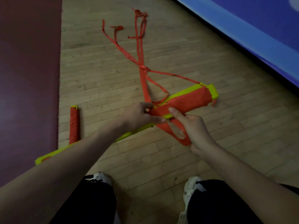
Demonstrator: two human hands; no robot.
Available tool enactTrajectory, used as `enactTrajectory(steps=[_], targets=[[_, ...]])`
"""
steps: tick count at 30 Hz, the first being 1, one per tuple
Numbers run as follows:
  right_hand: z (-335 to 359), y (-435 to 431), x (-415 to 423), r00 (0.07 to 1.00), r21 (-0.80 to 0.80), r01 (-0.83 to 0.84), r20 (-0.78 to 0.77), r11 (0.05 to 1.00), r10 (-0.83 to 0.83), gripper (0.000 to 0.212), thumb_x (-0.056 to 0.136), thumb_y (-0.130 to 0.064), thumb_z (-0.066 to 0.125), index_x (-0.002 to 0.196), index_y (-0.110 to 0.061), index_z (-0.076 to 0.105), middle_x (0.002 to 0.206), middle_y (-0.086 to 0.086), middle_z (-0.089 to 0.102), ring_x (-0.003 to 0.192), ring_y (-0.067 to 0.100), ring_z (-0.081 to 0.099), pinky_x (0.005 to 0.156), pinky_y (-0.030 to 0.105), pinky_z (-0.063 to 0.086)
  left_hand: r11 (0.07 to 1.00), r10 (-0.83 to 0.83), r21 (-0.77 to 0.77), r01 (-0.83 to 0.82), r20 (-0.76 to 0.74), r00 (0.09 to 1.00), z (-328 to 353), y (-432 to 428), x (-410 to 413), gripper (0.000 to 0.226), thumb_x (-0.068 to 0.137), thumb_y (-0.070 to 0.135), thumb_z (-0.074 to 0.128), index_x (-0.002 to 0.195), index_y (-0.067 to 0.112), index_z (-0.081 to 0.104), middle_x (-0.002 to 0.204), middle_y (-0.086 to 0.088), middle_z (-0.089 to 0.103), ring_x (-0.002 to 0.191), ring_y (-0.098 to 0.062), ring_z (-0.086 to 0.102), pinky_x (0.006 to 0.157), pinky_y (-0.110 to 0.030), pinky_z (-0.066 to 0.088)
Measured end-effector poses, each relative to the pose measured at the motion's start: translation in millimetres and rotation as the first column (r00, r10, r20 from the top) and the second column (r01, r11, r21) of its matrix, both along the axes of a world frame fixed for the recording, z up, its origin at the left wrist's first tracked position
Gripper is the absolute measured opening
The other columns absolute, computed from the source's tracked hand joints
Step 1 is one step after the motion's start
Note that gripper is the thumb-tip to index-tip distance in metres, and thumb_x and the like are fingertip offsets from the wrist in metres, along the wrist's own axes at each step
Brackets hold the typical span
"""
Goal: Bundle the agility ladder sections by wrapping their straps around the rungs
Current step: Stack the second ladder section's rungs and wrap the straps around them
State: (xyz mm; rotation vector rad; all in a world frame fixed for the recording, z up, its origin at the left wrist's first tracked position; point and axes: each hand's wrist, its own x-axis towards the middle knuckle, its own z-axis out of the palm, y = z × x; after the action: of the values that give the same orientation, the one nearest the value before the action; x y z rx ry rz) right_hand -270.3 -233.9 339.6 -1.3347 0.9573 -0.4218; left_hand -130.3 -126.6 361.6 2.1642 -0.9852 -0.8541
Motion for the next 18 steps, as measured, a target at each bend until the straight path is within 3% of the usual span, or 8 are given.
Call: enactTrajectory(steps=[4,6,10,15,17,18], targets=[[2,2,3,0.998,0.035,0.047,-0.051,0.998,-0.045,0.038,0.073,-0.047,0.076,0.055,-0.019,0.057,0.039,-0.011,0.051,0.038,0.0,0.048,0.046,0.021,0.036,0.999,-0.014,0.039,0.004,0.252,0.968,1,-4,-9,0.045,0.066,0.059,0.076,0.088,0.024,0.059,0.082,0.001,0.063,0.08,-0.021,0.06,0.07,-0.034,0.048],[8,5,4,0.997,0.109,0.064,-0.039,0.992,-0.06,0.034,0.077,-0.042,0.075,0.063,-0.018,0.056,0.034,-0.013,0.046,0.031,-0.001,0.045,0.037,0.014,0.032,0.997,-0.031,0.075,0.004,0.368,0.929,2,-6,-14,0.046,0.067,0.061,0.074,0.094,0.027,0.059,0.085,0.001,0.062,0.085,-0.023,0.06,0.071,-0.035,0.048],[17,7,4,0.993,0.244,0.104,0.023,0.964,-0.113,0.026,0.077,-0.034,0.077,0.07,-0.016,0.059,0.036,-0.012,0.048,0.029,0.0,0.044,0.032,0.012,0.031,0.995,-0.065,0.095,0.02,0.499,0.864,0,-8,-21,0.048,0.07,0.063,0.07,0.104,0.03,0.061,0.097,-0.003,0.067,0.094,-0.027,0.062,0.068,-0.033,0.045],[17,6,4,0.993,0.312,0.103,0.026,0.944,-0.117,0.02,0.079,-0.022,0.075,0.072,-0.013,0.059,0.036,-0.01,0.045,0.028,0.002,0.04,0.031,0.014,0.03,0.988,-0.121,0.147,0.057,0.471,0.874,-8,-7,-23,0.06,0.066,0.07,0.068,0.113,0.034,0.059,0.104,0.001,0.068,0.098,-0.025,0.062,0.078,-0.036,0.051],[16,6,3,0.995,0.316,0.078,0.03,0.946,-0.092,0.022,0.078,-0.023,0.076,0.068,-0.013,0.059,0.037,-0.009,0.042,0.029,0.002,0.037,0.033,0.015,0.031,0.983,-0.147,0.152,0.103,0.32,0.936,-3,-4,-17,0.066,0.068,0.066,0.071,0.124,0.033,0.056,0.11,0.004,0.064,0.098,-0.019,0.059,0.079,-0.027,0.045],[18,6,3,0.995,0.322,0.063,0.048,0.945,-0.083,0.023,0.08,-0.021,0.075,0.066,-0.013,0.058,0.036,-0.009,0.042,0.028,0.002,0.038,0.033,0.014,0.031,0.982,-0.149,0.142,0.125,0.175,0.973,2,-2,-13,0.068,0.071,0.062,0.071,0.128,0.029,0.054,0.113,0.006,0.061,0.098,-0.016,0.056,0.08,-0.023,0.042]])
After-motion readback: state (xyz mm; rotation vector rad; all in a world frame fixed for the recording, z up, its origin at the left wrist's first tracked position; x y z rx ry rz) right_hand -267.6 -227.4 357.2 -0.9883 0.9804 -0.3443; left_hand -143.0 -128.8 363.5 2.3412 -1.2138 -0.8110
